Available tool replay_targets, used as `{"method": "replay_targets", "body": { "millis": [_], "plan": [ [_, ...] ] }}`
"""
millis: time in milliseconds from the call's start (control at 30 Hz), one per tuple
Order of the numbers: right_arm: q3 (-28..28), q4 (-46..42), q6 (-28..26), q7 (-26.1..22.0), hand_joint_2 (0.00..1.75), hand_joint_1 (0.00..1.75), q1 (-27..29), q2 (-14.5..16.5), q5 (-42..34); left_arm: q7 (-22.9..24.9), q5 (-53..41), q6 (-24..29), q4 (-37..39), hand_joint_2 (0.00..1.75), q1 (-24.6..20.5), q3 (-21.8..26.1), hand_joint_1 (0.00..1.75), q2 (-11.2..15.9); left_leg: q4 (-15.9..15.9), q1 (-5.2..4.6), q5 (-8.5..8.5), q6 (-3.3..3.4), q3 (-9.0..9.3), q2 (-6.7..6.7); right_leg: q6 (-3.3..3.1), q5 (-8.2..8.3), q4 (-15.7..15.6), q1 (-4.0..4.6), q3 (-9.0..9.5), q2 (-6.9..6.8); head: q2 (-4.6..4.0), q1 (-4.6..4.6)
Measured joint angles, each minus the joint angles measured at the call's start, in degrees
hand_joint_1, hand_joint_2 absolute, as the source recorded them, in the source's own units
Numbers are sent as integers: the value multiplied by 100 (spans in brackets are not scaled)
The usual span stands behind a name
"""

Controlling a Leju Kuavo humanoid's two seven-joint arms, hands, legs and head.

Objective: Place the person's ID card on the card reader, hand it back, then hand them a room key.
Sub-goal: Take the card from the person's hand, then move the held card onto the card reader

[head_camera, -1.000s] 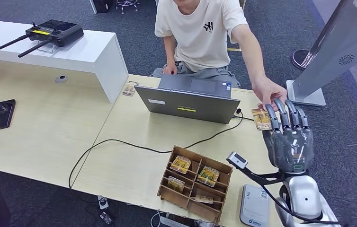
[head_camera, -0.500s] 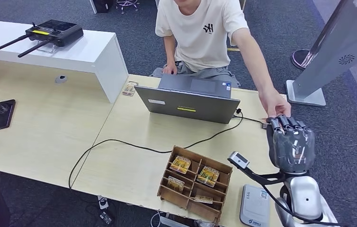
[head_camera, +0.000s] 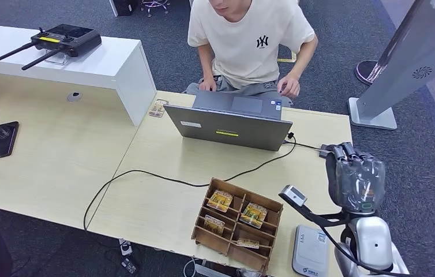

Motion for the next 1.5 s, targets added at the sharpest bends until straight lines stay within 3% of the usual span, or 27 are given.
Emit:
{"method": "replay_targets", "body": {
  "millis": [333, 833, 933, 1100, 1500],
  "plan": [
    [-102, -79, -19, -151, 175, 175, 134, 174, -491, 61, 81, 74, 0, 0, 36, -80, 0, 30, 0, 0, 0, 0, 0, 0, 0, 0, 0, 0, 0, 0, 0, 1],
    [-758, -1393, -202, -981, 175, 175, 1243, 858, -2780, 262, 267, 525, 2, 0, 364, -74, 0, -106, -1, -1, -1, 1, -3, 0, 1, -2, -3, 0, -2, -4, 0, 1],
    [-992, -1815, -231, -1285, 175, 175, 1642, 1035, -3605, 371, 261, 675, 2, 0, 446, -64, 0, -203, -1, -2, -2, 2, -4, -4, 2, -2, -3, 0, -1, -9, 0, 1],
    [-1506, -2599, 162, -1781, 175, 175, 2405, 1284, -5275, 773, 167, 890, 2, 0, 564, -51, 0, -482, -1, -4, -8, 9, -8, -3, 9, -7, -6, -2, -2, -8, 0, 1],
    [-2470, -3338, 1931, -2078, 175, 175, 3464, 1818, -7105, 1205, 60, 740, -27, 0, 593, 54, 0, -884, -1, -3, -10, 13, -5, -1, 9, -7, -5, -4, -2, -7, 0, -1]
  ]
}}
